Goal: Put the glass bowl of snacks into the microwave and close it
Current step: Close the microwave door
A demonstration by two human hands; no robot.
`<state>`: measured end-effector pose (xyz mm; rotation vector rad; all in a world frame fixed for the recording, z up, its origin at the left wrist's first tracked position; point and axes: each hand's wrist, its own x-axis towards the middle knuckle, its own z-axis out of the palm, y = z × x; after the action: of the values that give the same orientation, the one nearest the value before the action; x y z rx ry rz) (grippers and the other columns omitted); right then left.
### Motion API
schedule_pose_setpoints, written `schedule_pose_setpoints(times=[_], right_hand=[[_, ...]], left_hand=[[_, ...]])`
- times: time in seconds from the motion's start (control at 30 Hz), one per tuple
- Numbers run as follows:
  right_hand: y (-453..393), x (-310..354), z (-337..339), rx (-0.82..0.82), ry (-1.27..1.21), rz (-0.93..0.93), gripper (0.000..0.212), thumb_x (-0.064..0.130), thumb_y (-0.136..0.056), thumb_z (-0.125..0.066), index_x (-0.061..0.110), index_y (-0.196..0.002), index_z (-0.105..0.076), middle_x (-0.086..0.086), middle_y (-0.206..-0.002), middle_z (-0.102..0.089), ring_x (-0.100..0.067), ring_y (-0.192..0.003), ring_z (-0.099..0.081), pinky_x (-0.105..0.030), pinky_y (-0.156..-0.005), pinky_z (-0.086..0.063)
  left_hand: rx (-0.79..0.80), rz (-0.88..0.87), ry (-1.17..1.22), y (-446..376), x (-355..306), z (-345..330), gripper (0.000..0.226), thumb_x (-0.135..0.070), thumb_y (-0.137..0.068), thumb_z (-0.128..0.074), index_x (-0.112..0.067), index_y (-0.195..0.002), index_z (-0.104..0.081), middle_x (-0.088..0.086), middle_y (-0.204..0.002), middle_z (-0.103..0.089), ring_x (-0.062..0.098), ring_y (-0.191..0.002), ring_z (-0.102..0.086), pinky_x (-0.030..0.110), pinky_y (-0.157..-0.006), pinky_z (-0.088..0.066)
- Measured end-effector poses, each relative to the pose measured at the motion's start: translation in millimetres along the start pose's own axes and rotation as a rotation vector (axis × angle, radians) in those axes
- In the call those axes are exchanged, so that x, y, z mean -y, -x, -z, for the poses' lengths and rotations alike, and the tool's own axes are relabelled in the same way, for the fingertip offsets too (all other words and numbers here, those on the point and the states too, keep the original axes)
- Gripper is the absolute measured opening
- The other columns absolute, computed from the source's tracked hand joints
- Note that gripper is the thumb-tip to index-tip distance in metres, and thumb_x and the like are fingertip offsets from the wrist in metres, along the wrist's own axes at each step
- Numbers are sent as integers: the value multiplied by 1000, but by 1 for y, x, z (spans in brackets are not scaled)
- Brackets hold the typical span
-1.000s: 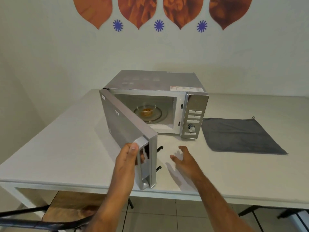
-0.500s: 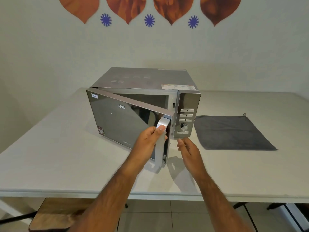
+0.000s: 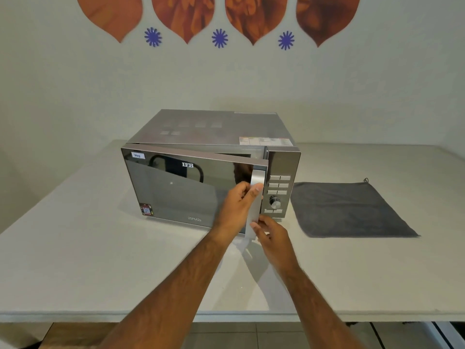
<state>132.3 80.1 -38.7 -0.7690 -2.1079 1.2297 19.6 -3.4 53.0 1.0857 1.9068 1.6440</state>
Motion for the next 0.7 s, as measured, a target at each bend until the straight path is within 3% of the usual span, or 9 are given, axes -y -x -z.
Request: schedule_pose_setpoints(times=[0.1,0.2,0.3,0.43,0.57,0.7], right_hand=[[-11,-2,0,-24,7,-16,34,44,-104,-59,25,-131,-67,12,-122,-73,-7,-110,-69,-28,-99,-55],[-22,0,2,-18,19,-7,34,42,-105,-57,24,-133,-67,10,-123,-73,-10,-110,-69,-28,-99,-54],[-30,2,5,-12,41,-22,33,41,-106,-55,25,-133,-66,10,-123,-72,-9,-109,-68,-30,-102,-53],[-38,4,5,5,21,-35,21,41,-107,-53,38,-127,-61,16,-120,-67,-2,-103,-65,-32,-104,-52],[-42,2,6,3,47,-75,40,46,-106,-51,27,-138,-62,4,-134,-70,-17,-118,-66,-43,-109,-53],[-44,1,5,7,63,-85,36,50,-105,-50,32,-134,-61,4,-134,-69,-12,-112,-64,-40,-109,-52]], left_hand=[[12,-22,19,-11,1,-3,37,-50,-107,-55,-20,-121,-71,-1,-112,-78,15,-109,-72,21,-88,-57],[18,-52,1,-23,0,-7,38,-46,-108,-54,-19,-130,-69,-2,-118,-75,13,-114,-70,12,-84,-54],[10,-73,-9,-33,1,-9,37,-42,-108,-56,-16,-132,-68,1,-120,-75,14,-115,-70,15,-90,-55],[-2,-82,-37,-44,5,-11,33,-41,-108,-56,-18,-129,-68,-3,-116,-74,12,-110,-69,11,-84,-54],[1,-85,-53,-51,11,-12,40,-43,-108,-56,-15,-135,-65,2,-123,-74,18,-117,-69,31,-99,-59],[-6,-81,-69,-55,13,-13,42,-44,-108,-55,-16,-137,-64,3,-126,-72,20,-119,-68,38,-103,-60]])
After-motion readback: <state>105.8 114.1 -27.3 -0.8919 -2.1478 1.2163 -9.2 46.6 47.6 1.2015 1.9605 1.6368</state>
